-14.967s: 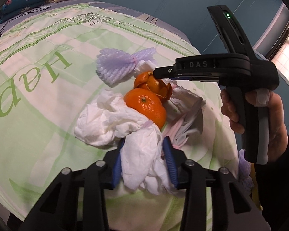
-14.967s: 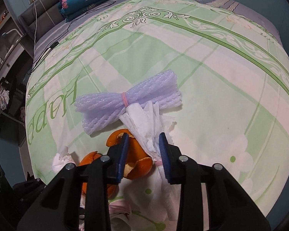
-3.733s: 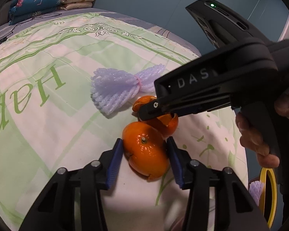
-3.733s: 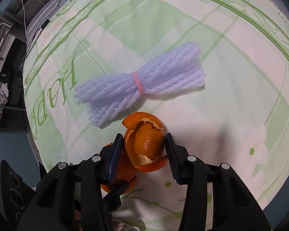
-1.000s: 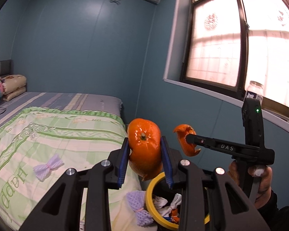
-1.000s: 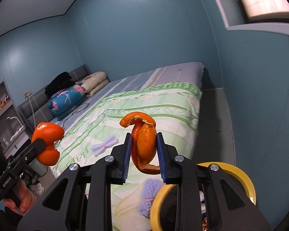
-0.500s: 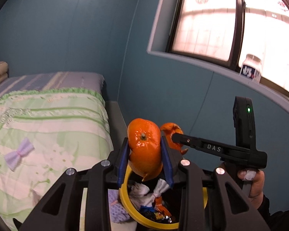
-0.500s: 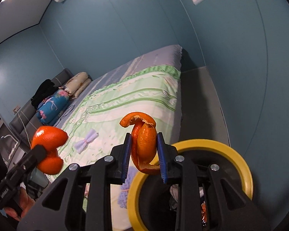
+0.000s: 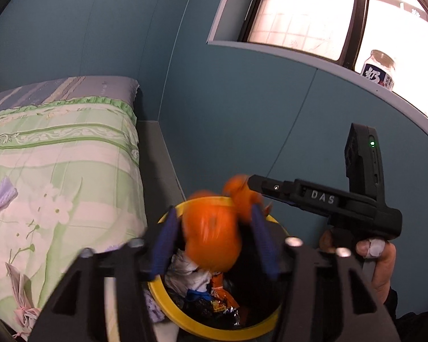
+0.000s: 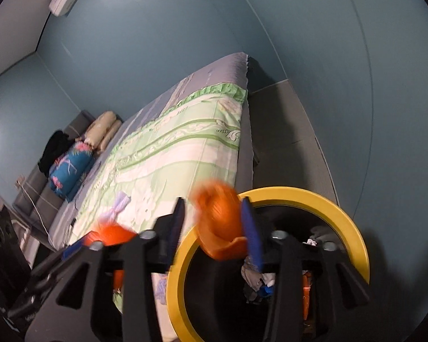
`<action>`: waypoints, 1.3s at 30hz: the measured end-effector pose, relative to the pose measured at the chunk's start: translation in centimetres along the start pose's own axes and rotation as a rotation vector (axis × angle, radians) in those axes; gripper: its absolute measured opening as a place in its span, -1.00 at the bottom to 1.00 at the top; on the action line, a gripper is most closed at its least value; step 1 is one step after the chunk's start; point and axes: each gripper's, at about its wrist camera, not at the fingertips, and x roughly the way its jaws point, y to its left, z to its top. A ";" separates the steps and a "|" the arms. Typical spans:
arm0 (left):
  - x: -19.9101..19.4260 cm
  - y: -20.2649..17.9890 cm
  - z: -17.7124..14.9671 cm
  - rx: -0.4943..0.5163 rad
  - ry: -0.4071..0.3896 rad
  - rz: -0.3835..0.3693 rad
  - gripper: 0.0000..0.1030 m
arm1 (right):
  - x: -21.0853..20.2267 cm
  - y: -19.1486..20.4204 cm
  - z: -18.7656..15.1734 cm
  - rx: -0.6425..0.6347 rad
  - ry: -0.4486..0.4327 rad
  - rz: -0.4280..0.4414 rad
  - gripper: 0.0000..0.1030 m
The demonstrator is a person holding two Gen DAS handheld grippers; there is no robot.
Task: Collect trash
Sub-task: 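Open both tools over the yellow bin to drop the peels, then move both open tools back over the foam net and pink cloth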
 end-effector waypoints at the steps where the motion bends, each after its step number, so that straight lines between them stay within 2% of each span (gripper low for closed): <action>1: -0.1 -0.1 0.0 0.007 -0.004 -0.003 0.17 | -0.1 -0.2 0.1 0.005 -0.005 -0.008 -0.11; 4: -0.6 -0.2 -0.1 0.009 -0.018 -0.013 0.44 | -0.6 -0.6 0.4 0.019 -0.026 -0.017 -0.11; 7: -1.2 0.1 0.1 0.000 -0.036 -0.007 0.54 | -1.4 -0.4 0.6 0.015 -0.060 -0.028 -0.09; 13: -3.4 2.1 1.0 -0.035 -0.111 0.058 0.83 | -3.2 1.4 0.7 -0.040 -0.147 0.005 0.32; 14: -3.9 2.7 1.2 -0.047 -0.127 0.070 0.84 | -3.5 1.9 0.6 -0.058 -0.168 0.019 0.52; 15: -4.3 3.0 1.4 -0.053 -0.136 0.080 0.84 | -3.7 2.3 0.6 -0.074 -0.180 0.029 0.58; 22: -7.1 8.3 3.0 -0.127 -0.215 0.211 0.84 | -5.7 6.4 0.2 -0.199 -0.294 0.116 0.83; 24: -7.6 10.0 3.3 -0.163 -0.223 0.240 0.84 | -6.0 7.6 0.1 -0.226 -0.313 0.145 0.84; 28: -8.9 14.0 3.7 -0.201 -0.254 0.327 0.84 | -5.6 9.9 -0.5 -0.297 -0.318 0.186 0.84; 32: -10.0 17.9 3.7 -0.219 -0.248 0.422 0.84 | -4.0 12.9 -2.0 -0.380 -0.290 0.236 0.84; 39: -11.3 25.0 3.2 -0.221 -0.209 0.541 0.84 | 2.0 19.0 -7.7 -0.523 -0.126 0.351 0.84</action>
